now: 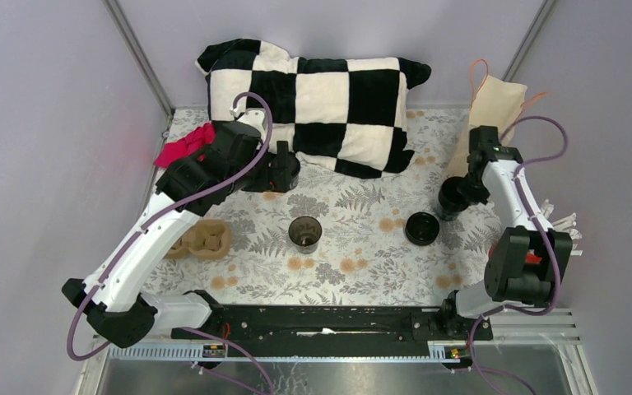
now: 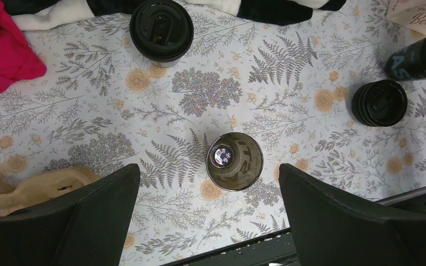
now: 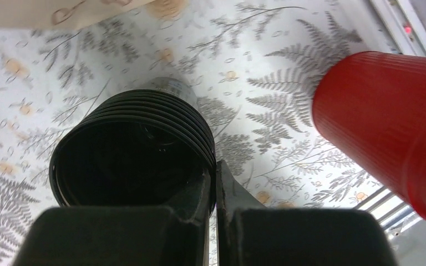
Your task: Pack the takeout coffee
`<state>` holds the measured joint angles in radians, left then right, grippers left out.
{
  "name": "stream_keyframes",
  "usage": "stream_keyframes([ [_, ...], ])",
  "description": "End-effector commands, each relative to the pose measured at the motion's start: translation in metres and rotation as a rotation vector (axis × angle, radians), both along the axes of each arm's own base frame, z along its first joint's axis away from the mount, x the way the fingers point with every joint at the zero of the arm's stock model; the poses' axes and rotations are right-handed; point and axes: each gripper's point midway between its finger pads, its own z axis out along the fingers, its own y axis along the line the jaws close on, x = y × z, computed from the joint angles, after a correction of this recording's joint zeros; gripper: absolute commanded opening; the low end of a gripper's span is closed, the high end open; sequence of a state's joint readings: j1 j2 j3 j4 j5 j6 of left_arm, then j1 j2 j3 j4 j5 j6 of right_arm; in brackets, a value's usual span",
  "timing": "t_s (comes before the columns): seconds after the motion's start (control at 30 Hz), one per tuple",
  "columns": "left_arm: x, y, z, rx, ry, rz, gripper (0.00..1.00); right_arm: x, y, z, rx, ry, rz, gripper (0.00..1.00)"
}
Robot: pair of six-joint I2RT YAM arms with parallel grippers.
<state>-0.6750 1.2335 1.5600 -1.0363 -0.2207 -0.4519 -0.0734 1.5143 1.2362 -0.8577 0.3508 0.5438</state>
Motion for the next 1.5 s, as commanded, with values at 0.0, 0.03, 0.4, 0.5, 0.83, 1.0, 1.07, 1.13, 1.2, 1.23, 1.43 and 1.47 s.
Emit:
stream_keyframes([
  [0.0, 0.008, -0.005, 0.013, -0.032, -0.047, -0.021, 0.99, -0.014, -0.03, 0.011, -0.049, -0.039, -0.073, 0.0],
  [0.03, 0.008, -0.004, 0.012, -0.032, -0.046, -0.021, 0.99, -0.017, -0.035, 0.013, -0.061, -0.043, -0.086, 0.0],
  [0.4, 0.011, -0.004, 0.0, -0.035, -0.011, -0.021, 0.99, -0.02, -0.044, 0.009, -0.002, -0.044, -0.073, 0.26],
  [0.5, 0.01, -0.005, -0.007, -0.031, 0.01, -0.023, 0.99, -0.022, -0.046, 0.023, -0.021, -0.054, -0.05, 0.39],
  [0.83, 0.01, -0.014, -0.024, -0.037, 0.068, -0.041, 0.99, -0.027, -0.042, 0.081, -0.069, -0.118, 0.022, 0.77],
  [1.0, 0.01, -0.016, -0.025, -0.041, 0.078, -0.042, 0.99, -0.01, -0.008, 0.137, -0.259, -0.137, 0.225, 0.8],
  [1.07, 0.01, -0.017, -0.027, -0.043, 0.085, -0.042, 0.99, 0.004, 0.042, 0.139, -0.238, -0.134, 0.414, 0.8],
  [1.13, 0.01, -0.018, -0.029, -0.048, 0.092, -0.043, 0.99, 0.008, 0.102, 0.114, -0.111, -0.088, 0.608, 0.79],
  [1.2, 0.01, -0.019, -0.028, -0.054, 0.091, -0.043, 0.99, 0.0, 0.152, 0.075, 0.087, -0.024, 0.721, 0.78],
  [1.23, 0.01, -0.019, -0.027, -0.055, 0.091, -0.042, 0.99, -0.007, 0.168, 0.056, 0.17, 0.003, 0.741, 0.78],
  [1.43, 0.007, -0.014, -0.023, -0.058, 0.08, -0.029, 0.99, -0.056, 0.197, -0.017, 0.419, 0.169, 0.712, 0.7],
  [1.47, 0.006, -0.014, -0.025, -0.058, 0.084, -0.028, 0.99, -0.064, 0.194, -0.027, 0.418, 0.194, 0.704, 0.69],
])
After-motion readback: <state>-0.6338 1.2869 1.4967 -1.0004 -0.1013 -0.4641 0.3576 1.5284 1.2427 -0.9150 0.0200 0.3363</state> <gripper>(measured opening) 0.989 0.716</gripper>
